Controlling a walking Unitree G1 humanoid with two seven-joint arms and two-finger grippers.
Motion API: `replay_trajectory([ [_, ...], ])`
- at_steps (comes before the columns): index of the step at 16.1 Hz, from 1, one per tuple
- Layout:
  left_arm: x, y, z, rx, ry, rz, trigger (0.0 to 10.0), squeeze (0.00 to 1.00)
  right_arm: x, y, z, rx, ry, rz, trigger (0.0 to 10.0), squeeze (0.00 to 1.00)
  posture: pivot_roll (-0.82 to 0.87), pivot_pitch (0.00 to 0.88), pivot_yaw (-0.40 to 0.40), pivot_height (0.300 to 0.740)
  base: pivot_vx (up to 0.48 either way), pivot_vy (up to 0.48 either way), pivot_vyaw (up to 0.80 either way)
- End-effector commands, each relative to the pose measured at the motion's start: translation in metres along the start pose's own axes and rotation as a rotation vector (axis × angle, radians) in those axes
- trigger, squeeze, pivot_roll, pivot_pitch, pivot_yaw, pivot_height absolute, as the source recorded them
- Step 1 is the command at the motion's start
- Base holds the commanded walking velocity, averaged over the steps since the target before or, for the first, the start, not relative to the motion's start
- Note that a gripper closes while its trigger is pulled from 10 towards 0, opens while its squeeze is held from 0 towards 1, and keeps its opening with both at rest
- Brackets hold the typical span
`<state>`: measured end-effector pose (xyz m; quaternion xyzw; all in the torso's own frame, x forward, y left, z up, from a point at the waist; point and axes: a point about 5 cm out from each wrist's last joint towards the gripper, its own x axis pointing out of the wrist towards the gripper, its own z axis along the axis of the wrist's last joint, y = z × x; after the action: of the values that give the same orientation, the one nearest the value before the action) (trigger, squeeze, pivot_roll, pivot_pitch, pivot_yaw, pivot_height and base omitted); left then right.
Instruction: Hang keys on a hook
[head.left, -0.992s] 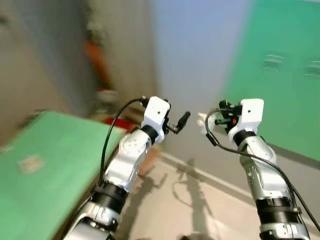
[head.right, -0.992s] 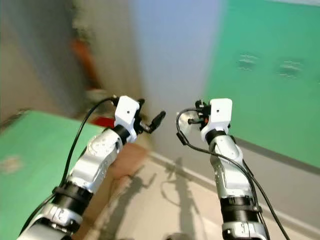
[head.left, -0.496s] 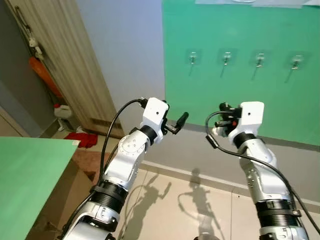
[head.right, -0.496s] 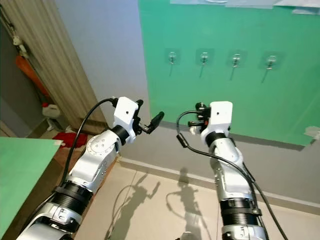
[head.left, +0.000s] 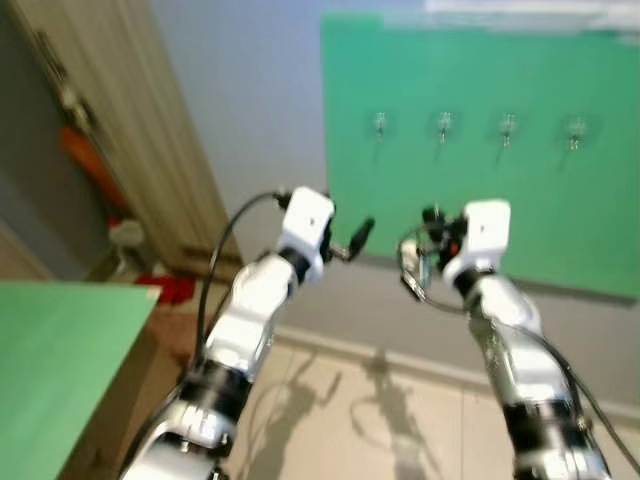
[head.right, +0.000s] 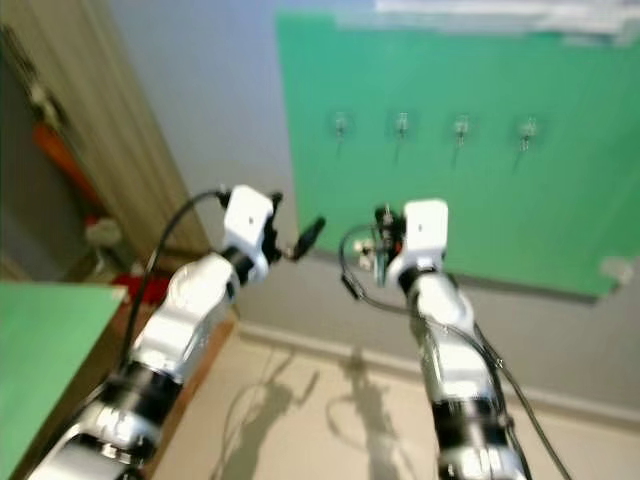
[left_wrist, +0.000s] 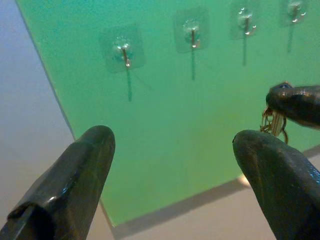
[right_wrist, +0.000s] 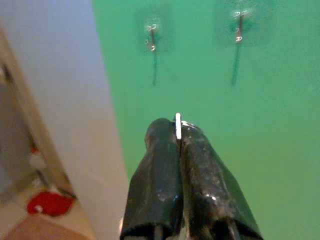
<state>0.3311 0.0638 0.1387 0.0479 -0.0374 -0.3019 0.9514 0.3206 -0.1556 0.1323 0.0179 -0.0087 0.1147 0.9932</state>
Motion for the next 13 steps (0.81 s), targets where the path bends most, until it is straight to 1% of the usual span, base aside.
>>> replay_trajectory([
  [1, 0.002, 0.000, 0.004, 0.028, -0.007, -0.012, 10.0, 0.00, 0.001, -0.001, 0.003, 0.000, -0.004, -0.001, 0.0, 0.00, -0.11, 0.000, 0.116, 0.731, 0.480, 0.000, 0.00],
  [2, 0.002, -0.001, 0.005, 0.044, -0.006, -0.018, 10.0, 0.00, 0.002, 0.001, 0.000, -0.003, 0.018, 0.005, 0.0, 0.00, -0.11, 0.000, 0.116, 0.731, 0.480, 0.000, -0.80],
  [3, 0.002, 0.001, 0.003, 0.050, 0.001, -0.003, 10.0, 0.00, 0.001, 0.001, 0.001, 0.009, 0.009, 0.001, 0.0, 0.00, -0.11, 0.000, 0.116, 0.731, 0.000, 0.000, -0.80],
  [6, 0.002, 0.003, 0.003, 0.041, 0.001, 0.008, 10.0, 0.00, 0.001, 0.003, 0.003, -0.001, -0.005, 0.015, 0.0, 0.00, -0.11, 0.000, 0.116, 0.731, 0.000, 0.000, 0.00],
  [9, 0.003, 0.002, 0.003, 0.045, 0.003, 0.006, 10.0, 0.00, 0.003, 0.001, 0.011, -0.011, -0.020, 0.030, 0.0, 0.00, -0.12, 0.000, 0.111, 0.731, 0.000, 0.000, 0.00],
  [11, 0.004, 0.001, 0.003, 0.051, 0.002, 0.006, 10.0, 0.00, 0.008, -0.003, 0.020, -0.004, -0.024, 0.038, 0.0, 0.00, -0.12, 0.000, 0.109, 0.731, 0.000, 0.000, 0.00],
  [13, 0.006, -0.001, 0.004, 0.052, -0.001, 0.001, 10.0, 0.00, 0.019, -0.009, 0.033, -0.005, -0.035, 0.042, 0.0, 0.00, -0.12, 0.000, 0.108, 0.731, 0.000, 0.000, 0.00],
])
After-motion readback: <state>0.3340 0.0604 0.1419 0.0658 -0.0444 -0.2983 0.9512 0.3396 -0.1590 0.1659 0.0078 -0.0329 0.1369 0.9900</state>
